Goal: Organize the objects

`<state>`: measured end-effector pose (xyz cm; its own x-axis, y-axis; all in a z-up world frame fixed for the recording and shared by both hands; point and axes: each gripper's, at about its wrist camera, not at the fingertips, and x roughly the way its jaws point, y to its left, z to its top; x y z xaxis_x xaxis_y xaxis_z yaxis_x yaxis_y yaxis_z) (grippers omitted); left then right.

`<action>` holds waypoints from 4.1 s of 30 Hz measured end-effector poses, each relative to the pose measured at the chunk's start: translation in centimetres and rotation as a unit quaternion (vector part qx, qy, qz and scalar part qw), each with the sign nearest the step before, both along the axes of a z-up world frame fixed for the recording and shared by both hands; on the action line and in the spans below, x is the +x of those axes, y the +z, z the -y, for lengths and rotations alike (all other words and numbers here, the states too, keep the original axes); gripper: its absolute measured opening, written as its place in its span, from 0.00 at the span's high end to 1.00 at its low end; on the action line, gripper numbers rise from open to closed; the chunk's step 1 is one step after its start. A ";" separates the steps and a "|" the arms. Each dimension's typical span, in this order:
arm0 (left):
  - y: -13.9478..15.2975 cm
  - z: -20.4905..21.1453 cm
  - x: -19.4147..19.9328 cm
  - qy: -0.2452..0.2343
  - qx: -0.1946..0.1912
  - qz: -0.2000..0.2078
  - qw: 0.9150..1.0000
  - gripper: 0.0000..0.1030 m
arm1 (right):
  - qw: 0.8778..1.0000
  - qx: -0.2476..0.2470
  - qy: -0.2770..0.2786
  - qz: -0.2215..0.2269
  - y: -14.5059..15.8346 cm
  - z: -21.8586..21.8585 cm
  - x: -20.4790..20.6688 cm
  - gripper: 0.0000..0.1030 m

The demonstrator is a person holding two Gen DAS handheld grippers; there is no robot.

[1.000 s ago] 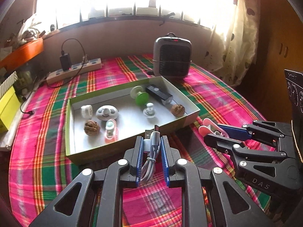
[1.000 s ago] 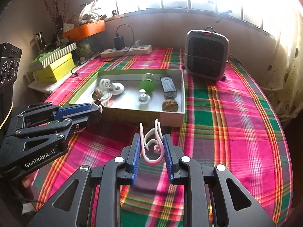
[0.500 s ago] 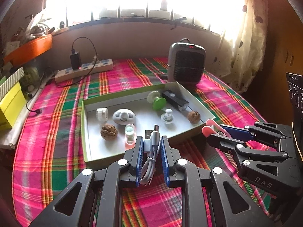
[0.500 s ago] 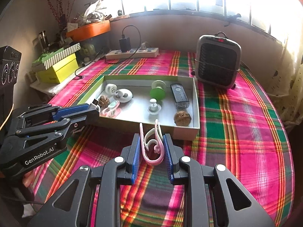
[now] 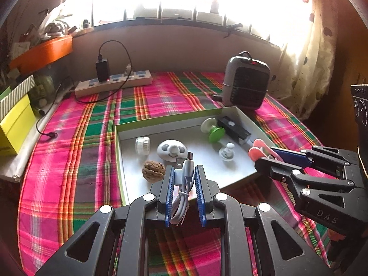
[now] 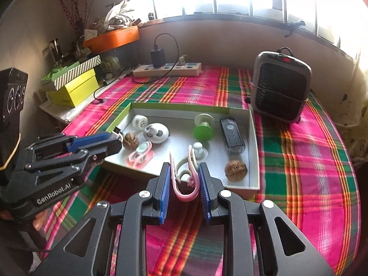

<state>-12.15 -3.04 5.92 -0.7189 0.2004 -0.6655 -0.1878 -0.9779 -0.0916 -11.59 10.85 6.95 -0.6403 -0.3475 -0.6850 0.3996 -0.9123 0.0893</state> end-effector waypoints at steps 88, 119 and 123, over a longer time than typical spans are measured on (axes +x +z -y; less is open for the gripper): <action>-3.6 2.8 -6.9 0.037 0.022 0.056 0.998 0.73 | 0.997 0.020 0.011 0.076 -4.2 4.9 -10.2 0.66; -0.9 2.5 -1.2 0.086 -0.021 0.017 0.996 0.69 | 0.999 0.001 -0.008 0.034 -1.2 3.2 -5.0 0.55; -0.8 2.7 0.0 0.098 -0.025 0.015 0.995 0.69 | 1.000 0.003 -0.010 0.028 -0.9 2.7 -3.7 0.54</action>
<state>-12.17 -5.79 5.15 -0.7203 0.0244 -0.6932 0.0084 -0.9990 -0.0440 -15.24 8.18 6.01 -0.6082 -0.3311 -0.7214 0.3761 -0.9205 0.1055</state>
